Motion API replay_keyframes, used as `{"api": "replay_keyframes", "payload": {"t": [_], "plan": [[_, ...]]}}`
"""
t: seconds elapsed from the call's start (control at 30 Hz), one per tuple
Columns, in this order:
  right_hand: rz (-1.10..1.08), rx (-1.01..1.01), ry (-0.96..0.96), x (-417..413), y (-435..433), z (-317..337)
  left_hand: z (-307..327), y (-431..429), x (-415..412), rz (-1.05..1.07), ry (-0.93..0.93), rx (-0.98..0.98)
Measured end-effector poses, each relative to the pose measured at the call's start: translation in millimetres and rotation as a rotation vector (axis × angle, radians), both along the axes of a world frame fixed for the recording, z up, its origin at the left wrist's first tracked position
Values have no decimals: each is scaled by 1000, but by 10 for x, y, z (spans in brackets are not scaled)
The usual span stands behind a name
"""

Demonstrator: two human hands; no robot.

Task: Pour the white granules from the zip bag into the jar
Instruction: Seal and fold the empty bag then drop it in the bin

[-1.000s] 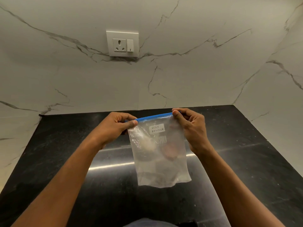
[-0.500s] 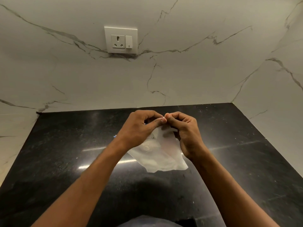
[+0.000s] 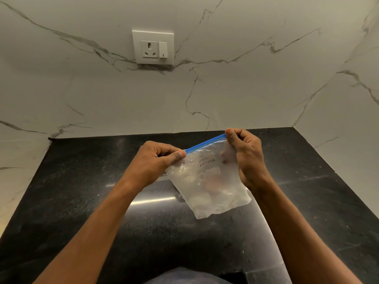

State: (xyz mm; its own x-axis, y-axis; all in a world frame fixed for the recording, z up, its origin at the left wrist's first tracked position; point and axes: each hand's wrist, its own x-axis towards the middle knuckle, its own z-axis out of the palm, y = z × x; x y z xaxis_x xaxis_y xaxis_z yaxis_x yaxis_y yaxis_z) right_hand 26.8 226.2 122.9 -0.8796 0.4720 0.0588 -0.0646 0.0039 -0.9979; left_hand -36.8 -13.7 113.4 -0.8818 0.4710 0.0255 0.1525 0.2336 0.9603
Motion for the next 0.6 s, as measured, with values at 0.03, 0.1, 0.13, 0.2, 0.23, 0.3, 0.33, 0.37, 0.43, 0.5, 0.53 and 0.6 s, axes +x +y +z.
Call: {"api": "replay_keyframes", "payload": {"t": [0.03, 0.1, 0.13, 0.2, 0.23, 0.3, 0.33, 0.37, 0.43, 0.5, 0.53, 0.6], "plan": [[-7, -2, -5, -5, 13, -5, -8, -25, 1, 0, -8, 5], [-19, -16, -12, -11, 31, -14, -18, -58, -1, 1, -20, 15], [-26, -34, -10, -14, 41, -14, -15, -68, -4, 4, -22, 18], [-33, -71, -1, -18, 58, 2, -10, -95, -19, 7, -24, 24], [-36, -80, 3, -19, 67, 7, -6, -112, -23, 6, -27, 32], [-43, -99, 11, -22, 73, 16, 13, -144, -27, 2, -46, 55], [-45, -111, 13, -27, 70, 18, 13, -158, -36, 4, -54, 67], [-47, -126, 12, -32, 69, 19, 7, -162, -47, 12, -54, 79], [-50, -175, 2, -45, 59, 17, -25, -133, -47, 39, -87, 137], [-60, -252, -8, -64, 36, 7, -104, -65, -2, 15, -255, 248], [-72, -288, -17, -76, 19, -3, -166, -27, 46, -23, -343, 279], [-110, -350, -51, -94, -14, -40, -287, 41, 168, -83, -462, 297]]}}
